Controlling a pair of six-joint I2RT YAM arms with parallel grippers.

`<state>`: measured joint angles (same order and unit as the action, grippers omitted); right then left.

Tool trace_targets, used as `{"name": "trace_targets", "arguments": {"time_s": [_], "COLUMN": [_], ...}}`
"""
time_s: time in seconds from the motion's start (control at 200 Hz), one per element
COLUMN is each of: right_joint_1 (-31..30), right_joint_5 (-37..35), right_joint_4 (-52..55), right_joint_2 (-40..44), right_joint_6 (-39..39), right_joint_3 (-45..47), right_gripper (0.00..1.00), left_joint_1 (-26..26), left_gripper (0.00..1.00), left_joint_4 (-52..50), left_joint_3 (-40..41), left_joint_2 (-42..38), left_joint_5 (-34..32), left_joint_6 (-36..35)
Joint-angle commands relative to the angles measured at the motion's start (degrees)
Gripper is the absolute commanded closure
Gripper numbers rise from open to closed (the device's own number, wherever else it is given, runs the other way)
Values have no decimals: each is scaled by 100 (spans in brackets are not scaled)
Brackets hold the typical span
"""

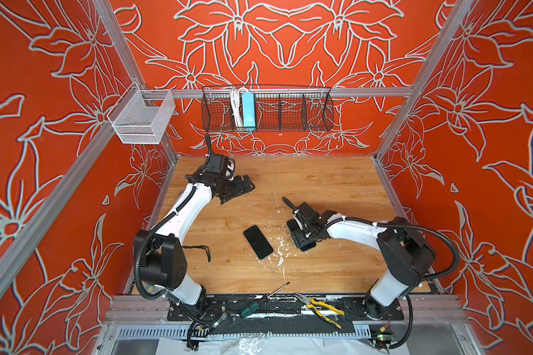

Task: Take the phone out of the phone case
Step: Pick up the phone from the center of the table.

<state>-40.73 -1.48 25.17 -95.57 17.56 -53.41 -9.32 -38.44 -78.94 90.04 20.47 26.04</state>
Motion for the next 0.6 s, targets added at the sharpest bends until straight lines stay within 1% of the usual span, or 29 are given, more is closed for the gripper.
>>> {"name": "trace_targets", "arguments": {"time_s": [0.0,0.145,0.25,0.325,0.51,0.595], "right_joint_1": [23,27,26,22,24,21], "right_joint_5": [137,132,146,173,180,150], "right_joint_4": [243,200,164,148,128,129], "right_joint_2": [-138,-120,-121,-95,116,183], "right_joint_6": [-8,24,37,37,62,89], "right_joint_3": [27,91,97,98,120,115], "right_gripper": [17,23,31,35,48,49], "left_joint_1": [18,18,18,18,18,18], "left_gripper": [3,3,3,3,3,3], "left_joint_4": [20,47,55,55,73,82], "left_joint_3": [54,80,80,80,80,80], "left_joint_2": [-128,-132,-118,-95,-87,-83], "left_joint_5": [25,7,22,39,79,120], "left_joint_6": [54,75,68,79,88,90]}}
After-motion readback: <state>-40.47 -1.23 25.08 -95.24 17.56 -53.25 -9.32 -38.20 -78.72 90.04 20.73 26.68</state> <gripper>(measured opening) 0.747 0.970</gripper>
